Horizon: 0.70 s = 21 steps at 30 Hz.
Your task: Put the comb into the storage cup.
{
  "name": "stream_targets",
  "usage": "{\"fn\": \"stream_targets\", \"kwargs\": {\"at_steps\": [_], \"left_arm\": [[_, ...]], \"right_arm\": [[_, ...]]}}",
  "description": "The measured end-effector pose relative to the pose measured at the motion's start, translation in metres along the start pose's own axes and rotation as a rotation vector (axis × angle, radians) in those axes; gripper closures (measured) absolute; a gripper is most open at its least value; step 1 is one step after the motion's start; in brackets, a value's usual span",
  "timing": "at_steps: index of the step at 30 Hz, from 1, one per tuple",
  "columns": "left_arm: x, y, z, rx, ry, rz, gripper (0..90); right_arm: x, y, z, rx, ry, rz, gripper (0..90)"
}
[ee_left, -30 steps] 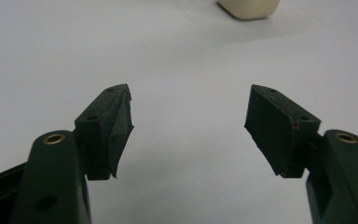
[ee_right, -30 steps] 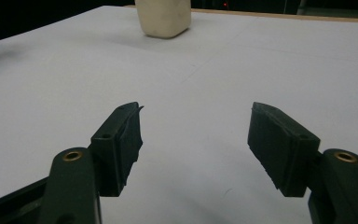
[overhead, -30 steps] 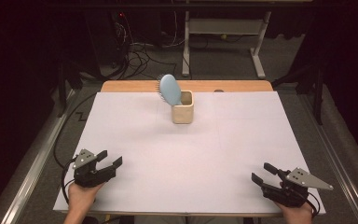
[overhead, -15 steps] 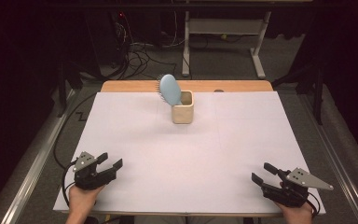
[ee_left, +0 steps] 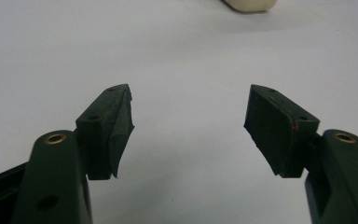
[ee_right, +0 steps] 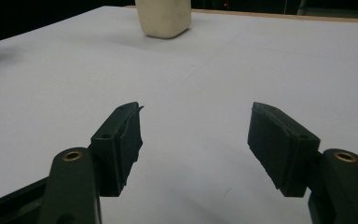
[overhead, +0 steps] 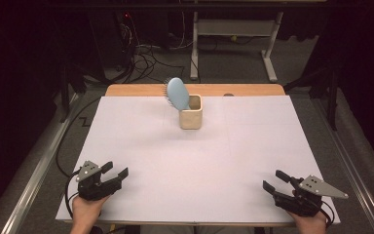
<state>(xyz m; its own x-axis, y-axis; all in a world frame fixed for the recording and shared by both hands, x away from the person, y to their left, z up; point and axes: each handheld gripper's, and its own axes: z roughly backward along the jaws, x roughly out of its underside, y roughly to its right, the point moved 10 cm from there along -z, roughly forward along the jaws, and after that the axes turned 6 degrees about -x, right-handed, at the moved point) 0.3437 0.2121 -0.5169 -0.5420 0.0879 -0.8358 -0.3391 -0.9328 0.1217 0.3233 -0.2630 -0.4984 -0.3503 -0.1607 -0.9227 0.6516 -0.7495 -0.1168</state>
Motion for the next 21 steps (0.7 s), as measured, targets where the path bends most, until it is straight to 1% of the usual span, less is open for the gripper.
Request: {"fn": "stream_targets", "kwargs": {"at_steps": [21], "left_arm": [[0.0071, 0.0009, -0.001, 0.002, -0.011, 0.011, 33.0]], "right_arm": [[0.0003, 0.0003, -0.0002, 0.0, -0.001, -0.003, 35.3]]}}
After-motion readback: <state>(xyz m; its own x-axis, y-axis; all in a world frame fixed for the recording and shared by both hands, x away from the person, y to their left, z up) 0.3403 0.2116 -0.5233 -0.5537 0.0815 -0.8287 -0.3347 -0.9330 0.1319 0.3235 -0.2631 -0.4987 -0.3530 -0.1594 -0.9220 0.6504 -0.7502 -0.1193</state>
